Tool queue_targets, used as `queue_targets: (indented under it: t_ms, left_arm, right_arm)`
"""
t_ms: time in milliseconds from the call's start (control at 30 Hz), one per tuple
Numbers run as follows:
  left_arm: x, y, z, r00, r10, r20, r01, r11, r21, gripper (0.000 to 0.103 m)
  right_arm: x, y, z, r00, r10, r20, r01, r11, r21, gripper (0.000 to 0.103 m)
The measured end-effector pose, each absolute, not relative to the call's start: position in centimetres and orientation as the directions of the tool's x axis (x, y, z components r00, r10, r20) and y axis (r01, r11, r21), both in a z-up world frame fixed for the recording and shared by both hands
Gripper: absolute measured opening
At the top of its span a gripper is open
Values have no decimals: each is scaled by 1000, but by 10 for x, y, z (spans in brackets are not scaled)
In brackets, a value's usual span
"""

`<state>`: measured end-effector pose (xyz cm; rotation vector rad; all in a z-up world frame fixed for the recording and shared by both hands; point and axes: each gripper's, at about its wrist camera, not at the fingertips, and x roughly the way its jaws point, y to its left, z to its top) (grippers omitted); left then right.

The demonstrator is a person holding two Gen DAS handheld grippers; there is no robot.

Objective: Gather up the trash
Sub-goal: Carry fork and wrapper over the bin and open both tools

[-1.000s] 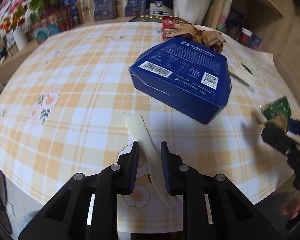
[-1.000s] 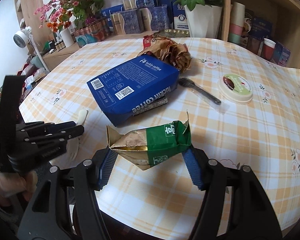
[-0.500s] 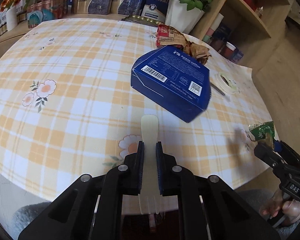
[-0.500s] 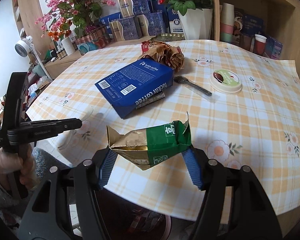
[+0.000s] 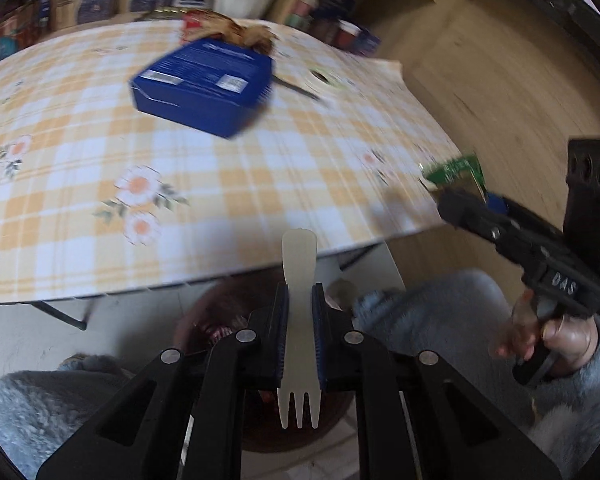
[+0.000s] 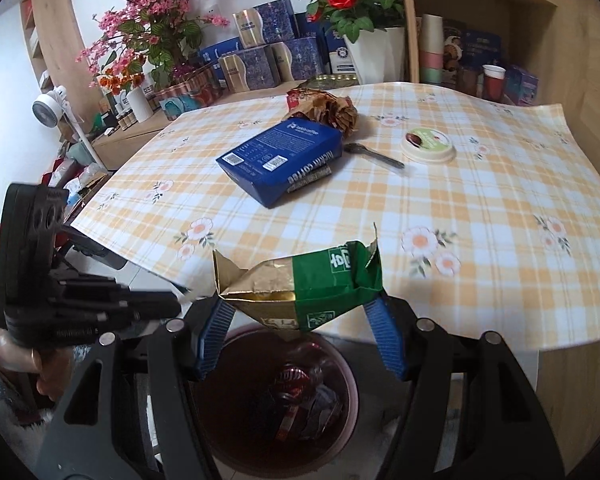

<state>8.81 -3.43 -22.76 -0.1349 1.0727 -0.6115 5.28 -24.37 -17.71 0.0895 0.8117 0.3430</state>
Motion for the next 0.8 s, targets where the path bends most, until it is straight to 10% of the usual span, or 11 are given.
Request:
queue_targets:
  t_ms: [533, 800]
  left_arm:
    - [89, -95, -288, 76, -441, -894, 515, 785, -343, 14]
    - [94, -78, -262, 180, -500, -847, 480, 796, -368, 57]
  right_arm:
    - [30, -283, -189, 643, 303, -703, -174, 952, 251, 64]
    - [30, -282, -199, 627, 296, -721, -163, 955, 249, 64]
